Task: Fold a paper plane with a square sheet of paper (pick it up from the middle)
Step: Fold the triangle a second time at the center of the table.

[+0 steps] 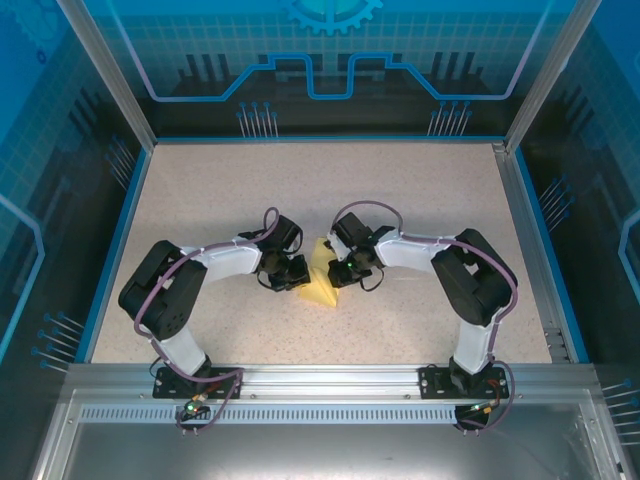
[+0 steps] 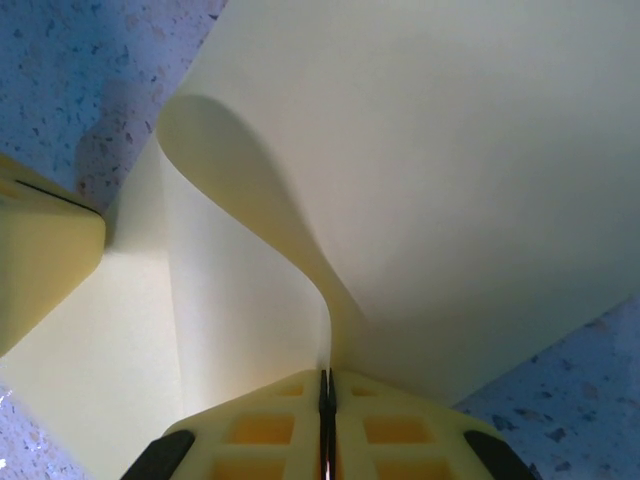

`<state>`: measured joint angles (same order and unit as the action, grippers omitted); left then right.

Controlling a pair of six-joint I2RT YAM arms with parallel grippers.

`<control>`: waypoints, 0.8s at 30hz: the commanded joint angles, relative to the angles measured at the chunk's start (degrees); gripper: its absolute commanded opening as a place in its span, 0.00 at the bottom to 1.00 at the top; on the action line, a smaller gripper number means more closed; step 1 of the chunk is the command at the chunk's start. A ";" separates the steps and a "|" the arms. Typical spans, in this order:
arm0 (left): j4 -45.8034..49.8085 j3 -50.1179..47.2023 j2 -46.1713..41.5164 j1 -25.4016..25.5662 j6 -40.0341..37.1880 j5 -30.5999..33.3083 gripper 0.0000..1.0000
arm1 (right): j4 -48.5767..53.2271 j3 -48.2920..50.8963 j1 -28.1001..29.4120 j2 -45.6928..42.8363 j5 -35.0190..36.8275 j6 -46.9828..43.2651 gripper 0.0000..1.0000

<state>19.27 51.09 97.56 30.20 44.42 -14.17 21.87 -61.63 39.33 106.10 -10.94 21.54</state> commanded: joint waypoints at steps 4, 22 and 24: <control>2.30 2.30 -3.78 0.48 -1.11 0.95 0.19 | 1.77 -0.06 0.00 2.14 1.46 -0.32 0.10; 1.31 5.69 -5.93 0.43 2.78 -2.38 0.18 | -0.33 2.10 0.13 -0.63 -1.50 0.58 0.10; 0.00 5.91 -5.30 0.47 3.81 -3.24 0.18 | -0.45 2.19 0.13 -0.65 -1.33 0.60 0.10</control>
<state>20.27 55.40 91.22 30.28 46.22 -15.05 20.73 -60.82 39.33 105.73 -11.22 21.61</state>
